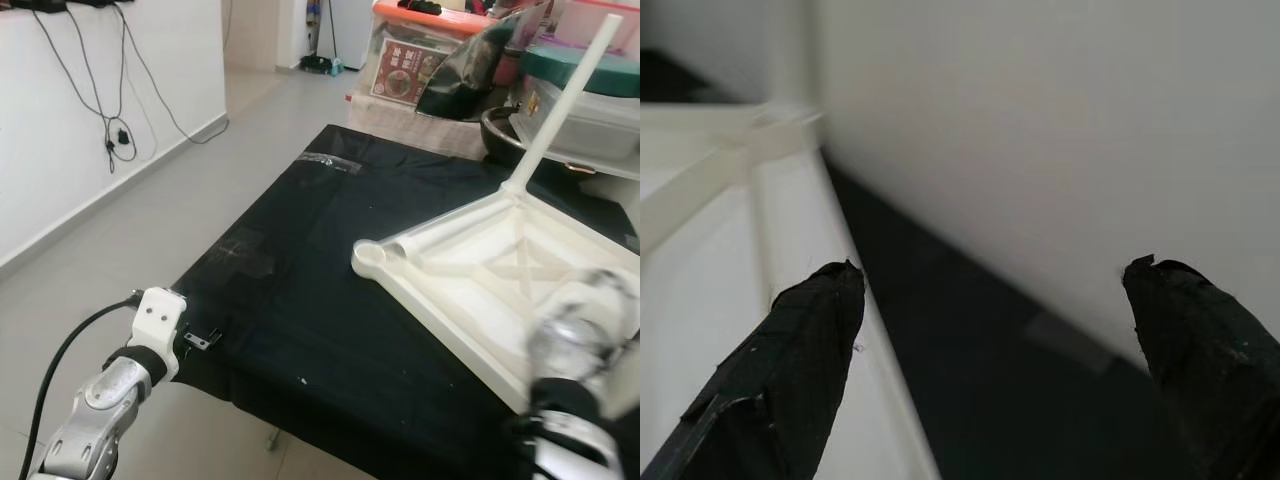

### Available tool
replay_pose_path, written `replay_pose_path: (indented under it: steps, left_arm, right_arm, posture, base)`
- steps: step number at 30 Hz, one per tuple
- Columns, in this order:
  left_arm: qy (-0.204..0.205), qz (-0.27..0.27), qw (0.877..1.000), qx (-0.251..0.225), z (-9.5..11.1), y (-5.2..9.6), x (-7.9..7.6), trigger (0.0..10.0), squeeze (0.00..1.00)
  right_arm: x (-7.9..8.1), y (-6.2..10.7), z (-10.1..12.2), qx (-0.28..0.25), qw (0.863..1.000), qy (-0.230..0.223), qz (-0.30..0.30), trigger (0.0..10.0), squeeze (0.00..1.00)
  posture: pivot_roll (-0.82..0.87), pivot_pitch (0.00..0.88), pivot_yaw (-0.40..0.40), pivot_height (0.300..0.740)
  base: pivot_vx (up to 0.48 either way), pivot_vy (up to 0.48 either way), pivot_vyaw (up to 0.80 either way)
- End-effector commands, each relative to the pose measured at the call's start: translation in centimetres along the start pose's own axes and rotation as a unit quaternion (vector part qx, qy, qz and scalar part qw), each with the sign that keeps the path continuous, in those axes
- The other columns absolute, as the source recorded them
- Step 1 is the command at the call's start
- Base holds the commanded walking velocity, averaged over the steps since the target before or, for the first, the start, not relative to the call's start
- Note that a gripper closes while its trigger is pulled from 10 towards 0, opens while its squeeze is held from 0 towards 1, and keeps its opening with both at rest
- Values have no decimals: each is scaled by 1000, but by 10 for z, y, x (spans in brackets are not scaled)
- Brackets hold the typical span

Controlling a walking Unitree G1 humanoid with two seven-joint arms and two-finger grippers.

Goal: Building children table

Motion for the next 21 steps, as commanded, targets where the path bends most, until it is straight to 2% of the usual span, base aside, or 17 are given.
replay_pose_path:
  steps: [1,3,7,8,9,10,11,12,13,14,15,16,17,18,19,20,21]
  left_arm:
    - [1,-4,1000,9,-3,1,-1,10000,0]
    - [1,-7,1000,10,-4,0,-2,10000,0]
    - [0,-10,1000,10,-4,-1,-2,10000,0]
    - [-1,-11,1000,10,-4,-1,-3,10000,0]
    - [-2,-12,1000,10,-3,-2,-3,10000,0]
    - [-2,-12,1000,10,-3,-2,-3,10000,0]
    - [-3,-14,1000,9,-3,-2,-3,10000,0]
    - [-3,-14,1000,9,-3,-2,-3,10000,0]
    - [-4,-14,1000,9,-3,-2,-3,10000,0]
    - [-4,-14,1000,9,-3,-2,-3,10000,0]
    - [-6,-13,1000,9,-2,-2,-2,10000,0]
    - [-6,-13,1000,9,-2,-2,-2,10000,0]
    - [-8,-10,1000,8,-1,-1,-1,10000,0]
    - [-8,-10,1000,8,-1,-1,-1,10000,0]
    - [-9,-8,1000,8,-1,0,1,10000,0]
    - [-9,-8,1000,8,-1,0,1,10000,0]
    - [-9,-6,1000,8,-1,0,2,10000,0]
  right_arm:
    - [-20,-11,-1,5,1000,-8,-21,10000,0]
    - [-48,-24,14,-13,999,-11,-45,10000,0]
    - [-48,-27,19,-21,999,-13,-32,10000,0]
    - [-31,-23,20,-25,1000,-8,8,10000,0]
    - [-3,-14,19,-28,997,-16,67,10000,0]
    - [-3,-14,19,-28,997,-16,67,10000,0]
    - [39,6,21,-52,987,-3,152,10000,0]
    - [39,6,21,-52,987,-3,152,10000,0]
    - [86,36,20,-76,967,5,244,10000,0]
    - [114,59,20,-92,949,8,302,10000,0]
    - [150,97,16,-113,918,21,380,10000,0]
    - [150,97,16,-113,918,21,380,10000,0]
    - [183,146,10,-135,870,30,472,10000,0]
    - [183,146,10,-135,870,30,472,10000,0]
    - [207,194,4,-147,820,35,553,10000,0]
    - [207,194,4,-147,820,35,553,10000,0]
    - [222,239,0,-165,766,38,621,10000,0]
  posture:
    - [60,0,-97,740]
    - [53,0,-84,740]
    - [53,0,-77,740]
    - [51,0,-75,740]
    - [51,0,-75,740]
    - [51,0,-75,740]
    - [62,0,-76,740]
    - [62,0,-76,740]
    - [71,0,-80,740]
    - [75,0,-82,740]
    - [86,0,-88,740]
    - [86,0,-88,740]
    - [93,0,-92,740]
    - [93,0,-92,740]
    - [100,0,-97,740]
    - [100,0,-97,740]
    - [101,0,-98,740]
  base:
    - [0,0,0]
    - [0,0,0]
    - [0,0,0]
    - [0,0,0]
    - [0,0,0]
    - [0,0,0]
    - [0,0,0]
    - [0,0,0]
    - [0,0,0]
    - [0,0,0]
    - [0,0,0]
    - [0,0,0]
    - [0,0,0]
    - [0,0,0]
    - [0,0,0]
    - [0,0,0]
    - [0,0,0]
Point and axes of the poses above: a point about 5 cm out from each wrist's last joint towards the gripper, its own y axis pointing back from the gripper into the wrist, its own z axis along the axis of the wrist's last joint, x = y × z, the point moved 5 cm from there along -y, pointing out of the wrist towards the gripper, and after that the axes turned 7 degrees about y, right-handed, at the moved point
